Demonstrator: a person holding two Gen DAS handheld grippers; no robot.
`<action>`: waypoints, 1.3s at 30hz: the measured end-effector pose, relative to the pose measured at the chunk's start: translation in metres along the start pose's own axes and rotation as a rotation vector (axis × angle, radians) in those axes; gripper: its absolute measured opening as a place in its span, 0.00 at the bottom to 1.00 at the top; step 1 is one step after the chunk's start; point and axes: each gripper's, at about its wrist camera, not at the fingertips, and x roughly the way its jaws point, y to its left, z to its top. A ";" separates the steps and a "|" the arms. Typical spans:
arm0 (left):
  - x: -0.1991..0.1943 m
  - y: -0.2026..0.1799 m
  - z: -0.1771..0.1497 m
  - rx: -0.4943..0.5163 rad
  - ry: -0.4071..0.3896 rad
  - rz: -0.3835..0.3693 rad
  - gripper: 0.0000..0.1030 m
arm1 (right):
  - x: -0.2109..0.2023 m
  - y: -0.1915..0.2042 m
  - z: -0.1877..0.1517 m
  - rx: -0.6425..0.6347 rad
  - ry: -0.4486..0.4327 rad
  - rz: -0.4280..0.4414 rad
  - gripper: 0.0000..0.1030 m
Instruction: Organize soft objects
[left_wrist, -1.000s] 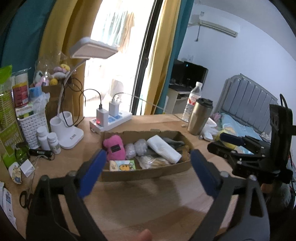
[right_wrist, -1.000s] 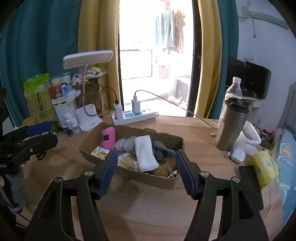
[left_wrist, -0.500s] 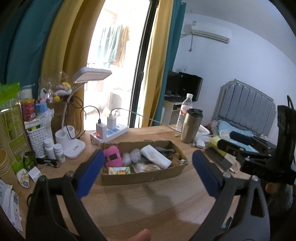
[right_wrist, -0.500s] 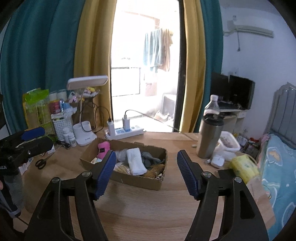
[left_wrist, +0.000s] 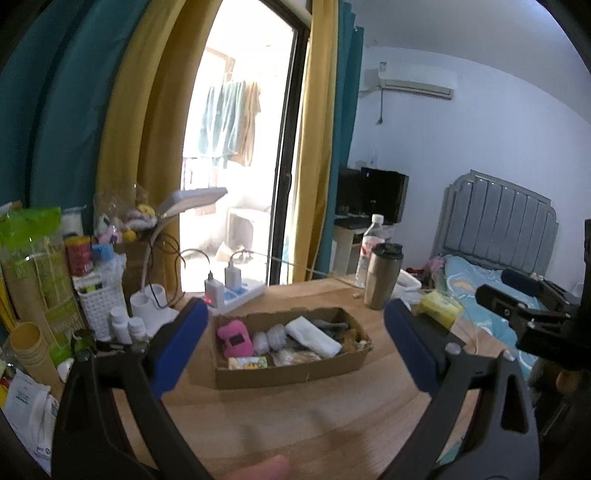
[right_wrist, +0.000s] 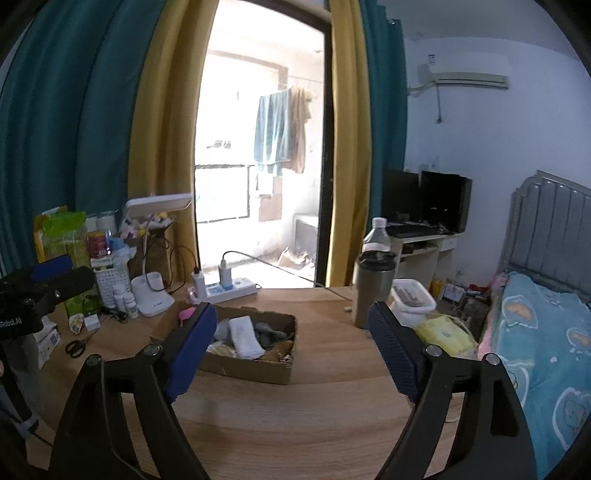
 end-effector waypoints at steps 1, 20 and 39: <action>-0.002 -0.001 0.001 0.005 -0.006 -0.003 0.94 | -0.002 -0.001 0.000 0.004 -0.004 -0.004 0.84; -0.009 -0.007 0.002 0.047 -0.032 0.025 0.99 | -0.003 -0.005 -0.001 0.028 -0.009 -0.001 0.85; -0.009 -0.007 0.001 0.047 -0.031 0.024 0.99 | -0.003 -0.003 -0.002 0.028 -0.008 0.000 0.85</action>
